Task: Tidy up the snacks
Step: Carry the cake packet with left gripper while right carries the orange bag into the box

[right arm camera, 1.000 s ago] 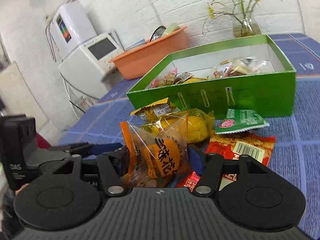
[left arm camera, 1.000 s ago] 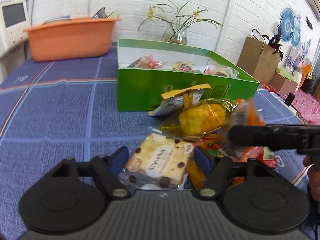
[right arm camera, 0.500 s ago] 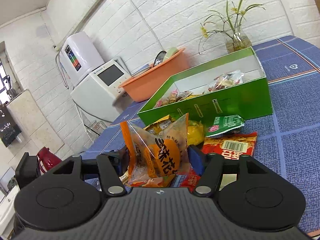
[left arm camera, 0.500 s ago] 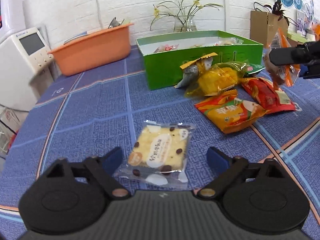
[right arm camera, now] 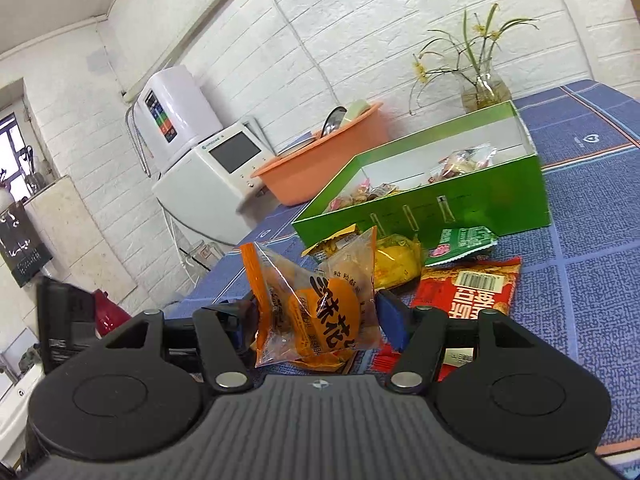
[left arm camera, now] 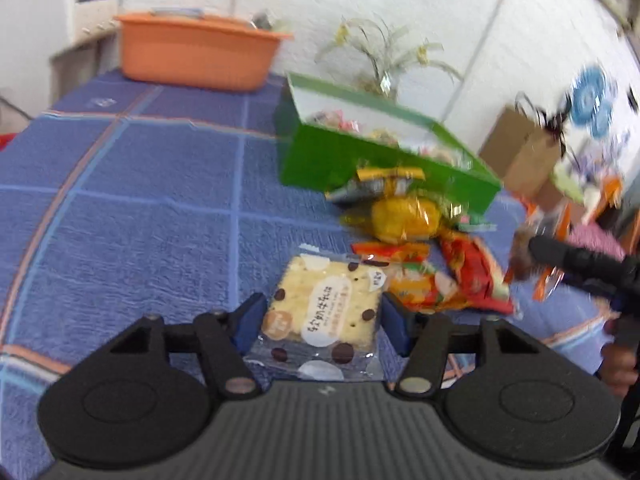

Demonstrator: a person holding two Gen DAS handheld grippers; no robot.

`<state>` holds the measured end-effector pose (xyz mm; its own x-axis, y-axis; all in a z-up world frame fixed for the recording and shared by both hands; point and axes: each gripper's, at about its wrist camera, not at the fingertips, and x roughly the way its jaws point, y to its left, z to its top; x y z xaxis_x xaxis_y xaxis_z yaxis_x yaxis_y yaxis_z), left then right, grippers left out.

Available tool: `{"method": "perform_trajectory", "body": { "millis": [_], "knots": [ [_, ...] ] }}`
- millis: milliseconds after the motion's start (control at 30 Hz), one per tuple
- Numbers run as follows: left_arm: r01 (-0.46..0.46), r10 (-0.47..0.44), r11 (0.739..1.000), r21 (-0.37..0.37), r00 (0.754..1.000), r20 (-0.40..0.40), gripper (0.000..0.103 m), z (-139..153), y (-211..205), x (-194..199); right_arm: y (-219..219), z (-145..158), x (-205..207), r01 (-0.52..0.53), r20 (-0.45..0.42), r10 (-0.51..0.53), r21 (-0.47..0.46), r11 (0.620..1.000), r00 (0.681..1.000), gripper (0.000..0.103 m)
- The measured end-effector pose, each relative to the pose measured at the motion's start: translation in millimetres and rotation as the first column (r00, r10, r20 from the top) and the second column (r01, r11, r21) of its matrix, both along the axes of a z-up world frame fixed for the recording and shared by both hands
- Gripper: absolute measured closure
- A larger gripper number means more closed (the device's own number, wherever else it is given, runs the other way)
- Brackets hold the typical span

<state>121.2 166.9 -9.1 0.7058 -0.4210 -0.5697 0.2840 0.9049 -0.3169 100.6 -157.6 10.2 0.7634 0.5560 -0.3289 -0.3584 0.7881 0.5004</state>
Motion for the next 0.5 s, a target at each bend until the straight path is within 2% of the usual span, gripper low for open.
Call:
{"method": "perform_trajectory", "body": {
  "millis": [100, 233, 333, 400, 500],
  "knots": [
    [-0.052, 0.053, 0.998, -0.022, 0.997, 0.061, 0.043, 19, 4, -12, 2, -1, 1, -0.005, -0.017, 0.005, 0.000, 1.000, 1.000, 0.002],
    [-0.081, 0.076, 0.996, 0.023, 0.984, 0.162, 0.043, 48, -8, -10, 10, -2, 4, -0.065, -0.057, 0.066, 0.003, 0.998, 0.996, 0.002],
    [-0.083, 0.073, 0.996, 0.034, 0.970, 0.230, 0.043, 69, -21, 5, 14, 4, 12, -0.102, -0.045, 0.102, 0.012, 0.995, 0.994, 0.003],
    [-0.095, 0.076, 0.994, 0.053, 0.958, 0.275, 0.043, 79, -35, 19, 11, 14, 20, -0.075, -0.005, 0.075, -0.003, 0.997, 0.997, 0.002],
    [-0.096, 0.053, 0.989, 0.116, 0.942, 0.332, 0.043, 89, -64, 44, -3, 29, 36, 0.037, 0.077, -0.036, -0.017, 0.999, 0.996, 0.002]
  ]
}}
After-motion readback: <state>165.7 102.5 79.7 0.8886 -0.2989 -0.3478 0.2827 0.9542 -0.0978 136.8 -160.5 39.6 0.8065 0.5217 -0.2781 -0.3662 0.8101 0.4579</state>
